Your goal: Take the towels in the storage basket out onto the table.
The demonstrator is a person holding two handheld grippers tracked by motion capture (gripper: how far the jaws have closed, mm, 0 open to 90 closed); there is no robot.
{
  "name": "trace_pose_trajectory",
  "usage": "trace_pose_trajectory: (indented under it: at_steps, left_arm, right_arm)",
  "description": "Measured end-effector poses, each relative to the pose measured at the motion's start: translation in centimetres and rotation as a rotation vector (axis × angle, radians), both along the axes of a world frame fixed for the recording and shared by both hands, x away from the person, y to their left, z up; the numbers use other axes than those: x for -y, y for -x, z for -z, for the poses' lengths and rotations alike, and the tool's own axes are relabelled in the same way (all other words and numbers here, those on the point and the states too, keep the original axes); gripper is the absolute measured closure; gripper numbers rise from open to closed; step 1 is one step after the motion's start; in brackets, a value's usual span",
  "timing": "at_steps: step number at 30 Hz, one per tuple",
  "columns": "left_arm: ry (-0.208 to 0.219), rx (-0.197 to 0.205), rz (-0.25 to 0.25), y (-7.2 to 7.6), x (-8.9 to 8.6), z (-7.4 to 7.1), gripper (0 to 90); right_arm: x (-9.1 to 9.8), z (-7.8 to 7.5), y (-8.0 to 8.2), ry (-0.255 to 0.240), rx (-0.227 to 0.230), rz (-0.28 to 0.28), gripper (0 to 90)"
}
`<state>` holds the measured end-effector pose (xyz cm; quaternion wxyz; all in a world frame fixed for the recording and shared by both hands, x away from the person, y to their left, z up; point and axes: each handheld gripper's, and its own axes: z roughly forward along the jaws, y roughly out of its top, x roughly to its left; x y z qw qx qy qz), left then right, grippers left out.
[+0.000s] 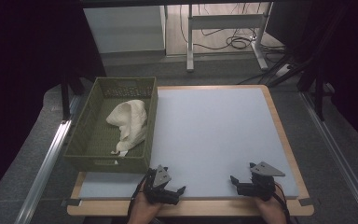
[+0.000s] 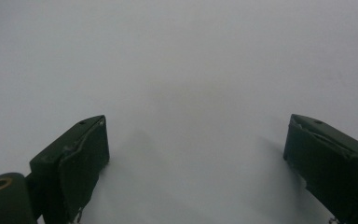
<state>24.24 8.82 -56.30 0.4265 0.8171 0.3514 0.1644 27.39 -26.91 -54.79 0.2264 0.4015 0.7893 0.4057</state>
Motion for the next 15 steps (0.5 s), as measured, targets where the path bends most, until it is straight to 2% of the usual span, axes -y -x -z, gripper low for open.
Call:
trace_pose_trajectory:
  at_steps: [6,15]
  left_arm:
    - [0.001,0.001,-0.002,0.04,0.02,0.01,5.5]
    - [0.0,0.001,-0.003,0.07,0.02,0.01,5.5]
  right_arm:
    - [0.27,-0.04,-0.04,-0.029,-0.011,-0.002,6.8]
    - [0.23,-0.03,-0.02,-0.024,-0.009,-0.004,6.8]
